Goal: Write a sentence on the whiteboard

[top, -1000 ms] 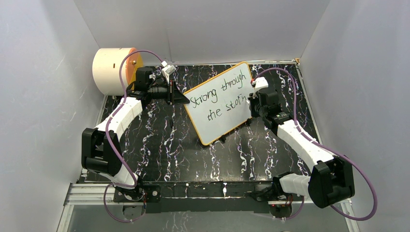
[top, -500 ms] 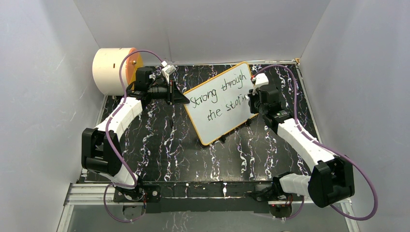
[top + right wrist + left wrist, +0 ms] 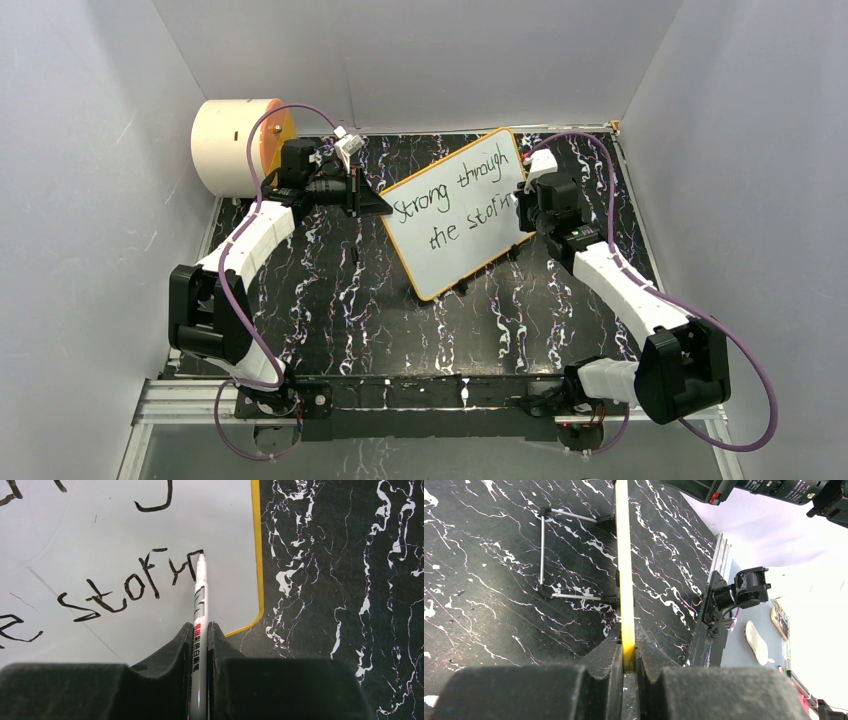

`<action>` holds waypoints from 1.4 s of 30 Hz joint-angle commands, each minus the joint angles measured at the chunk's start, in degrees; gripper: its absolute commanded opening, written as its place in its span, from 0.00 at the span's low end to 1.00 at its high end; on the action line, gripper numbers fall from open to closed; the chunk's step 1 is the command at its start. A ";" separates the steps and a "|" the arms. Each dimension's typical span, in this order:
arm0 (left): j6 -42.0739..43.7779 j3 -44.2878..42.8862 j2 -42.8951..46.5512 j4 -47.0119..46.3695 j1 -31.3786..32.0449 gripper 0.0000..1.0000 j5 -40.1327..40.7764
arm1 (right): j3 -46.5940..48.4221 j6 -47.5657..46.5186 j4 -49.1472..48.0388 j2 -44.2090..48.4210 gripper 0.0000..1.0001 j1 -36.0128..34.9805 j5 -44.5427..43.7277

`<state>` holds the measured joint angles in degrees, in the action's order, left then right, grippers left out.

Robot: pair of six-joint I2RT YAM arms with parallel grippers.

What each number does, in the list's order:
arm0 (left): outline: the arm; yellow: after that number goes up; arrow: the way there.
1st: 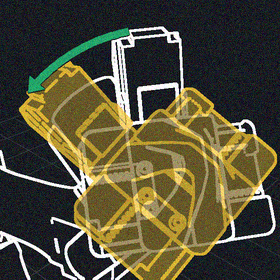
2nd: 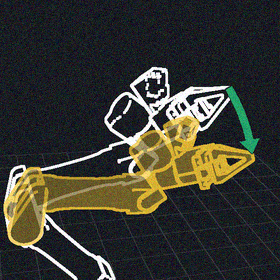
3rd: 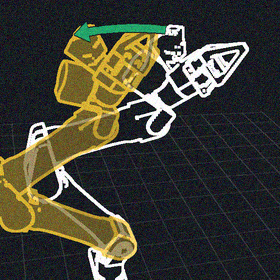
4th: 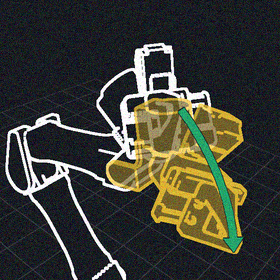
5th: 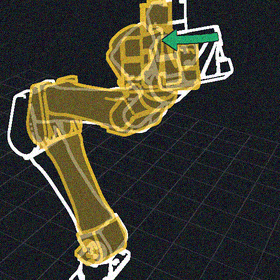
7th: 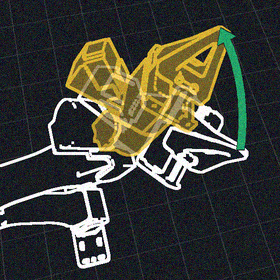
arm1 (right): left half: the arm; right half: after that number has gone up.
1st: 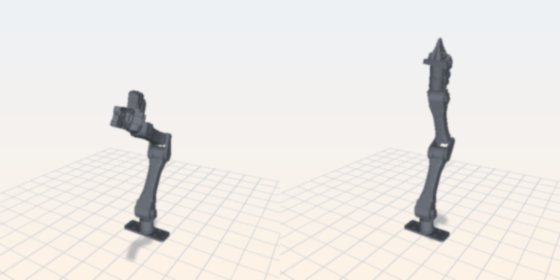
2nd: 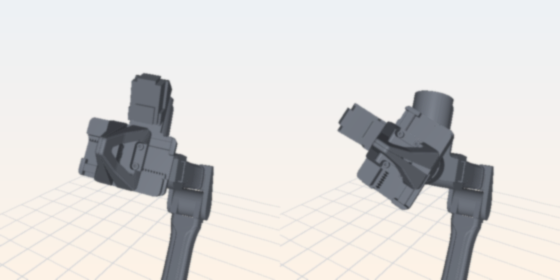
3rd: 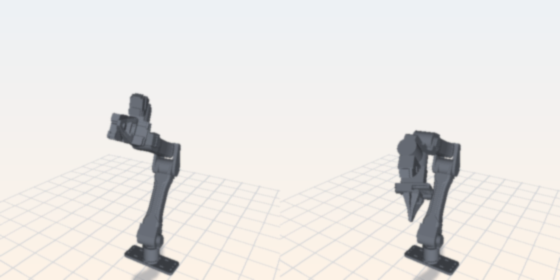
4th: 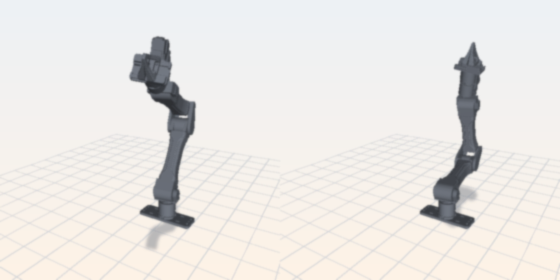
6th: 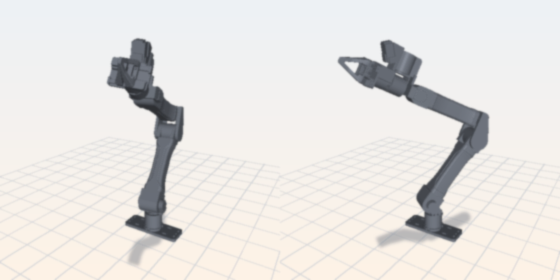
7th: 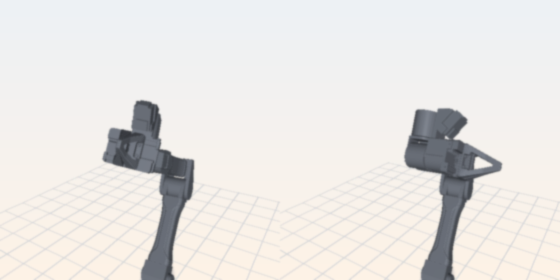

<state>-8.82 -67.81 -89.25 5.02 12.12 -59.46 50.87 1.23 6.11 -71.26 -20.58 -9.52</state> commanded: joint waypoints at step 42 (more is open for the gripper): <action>1.08 0.05 2.59 1.38 -0.08 0.00 -1.58 | -1.38 1.67 1.22 3.94 0.00 0.81 -1.16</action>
<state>-8.71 -67.81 -89.25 5.02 12.12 -59.53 48.86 2.37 7.97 -70.19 -19.88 -9.96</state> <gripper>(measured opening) 0.059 0.206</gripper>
